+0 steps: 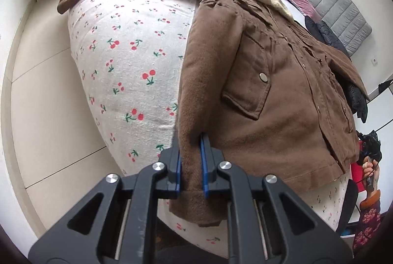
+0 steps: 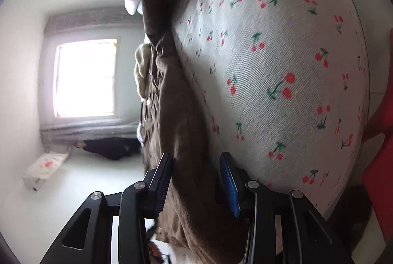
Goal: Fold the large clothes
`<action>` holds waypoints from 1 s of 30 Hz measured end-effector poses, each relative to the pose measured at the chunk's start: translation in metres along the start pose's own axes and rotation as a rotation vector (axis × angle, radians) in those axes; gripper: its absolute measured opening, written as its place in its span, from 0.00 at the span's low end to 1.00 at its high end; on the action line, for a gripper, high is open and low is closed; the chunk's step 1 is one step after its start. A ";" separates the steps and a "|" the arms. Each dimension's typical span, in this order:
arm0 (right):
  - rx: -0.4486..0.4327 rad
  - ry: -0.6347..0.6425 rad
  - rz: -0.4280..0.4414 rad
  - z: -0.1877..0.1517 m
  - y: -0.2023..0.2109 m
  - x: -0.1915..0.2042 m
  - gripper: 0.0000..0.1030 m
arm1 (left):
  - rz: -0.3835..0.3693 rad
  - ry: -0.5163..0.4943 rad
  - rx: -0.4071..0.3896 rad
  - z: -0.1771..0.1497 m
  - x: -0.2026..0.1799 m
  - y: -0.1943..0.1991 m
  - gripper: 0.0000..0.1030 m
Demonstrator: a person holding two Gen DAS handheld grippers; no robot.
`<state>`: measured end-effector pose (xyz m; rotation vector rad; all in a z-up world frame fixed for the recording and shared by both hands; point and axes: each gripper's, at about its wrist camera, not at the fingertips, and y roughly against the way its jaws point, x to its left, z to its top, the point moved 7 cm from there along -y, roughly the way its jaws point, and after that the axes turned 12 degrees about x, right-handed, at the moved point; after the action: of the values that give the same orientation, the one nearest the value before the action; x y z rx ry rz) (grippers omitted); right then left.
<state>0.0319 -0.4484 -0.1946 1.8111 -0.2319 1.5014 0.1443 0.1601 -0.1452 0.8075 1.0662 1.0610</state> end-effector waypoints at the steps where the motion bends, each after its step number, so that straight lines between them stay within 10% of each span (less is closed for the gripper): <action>1: 0.030 0.025 -0.063 -0.003 -0.007 0.003 0.23 | 0.011 -0.010 0.003 0.000 -0.002 0.000 0.14; 9: -0.086 0.262 -0.321 -0.017 0.033 0.062 0.07 | -0.127 -0.035 -0.055 -0.008 -0.016 0.053 0.10; 16: -0.035 0.292 -0.898 -0.019 0.031 0.011 0.08 | 0.050 -0.033 0.059 -0.027 0.011 0.017 0.24; 22: -0.191 0.366 -0.847 -0.022 0.058 0.054 0.32 | 0.191 -0.096 -0.073 0.003 -0.020 0.055 0.67; 25: -0.209 0.495 -0.887 -0.021 0.028 0.091 0.59 | 0.159 -0.169 -0.141 0.021 -0.058 0.057 0.76; 30: -0.128 0.603 -0.892 -0.016 -0.045 0.108 0.62 | 0.117 -0.284 -0.137 0.039 -0.114 0.024 0.84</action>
<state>0.0772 -0.3723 -0.1167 1.0340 0.6743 1.2313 0.1608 0.0578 -0.0788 0.8872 0.7066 1.0682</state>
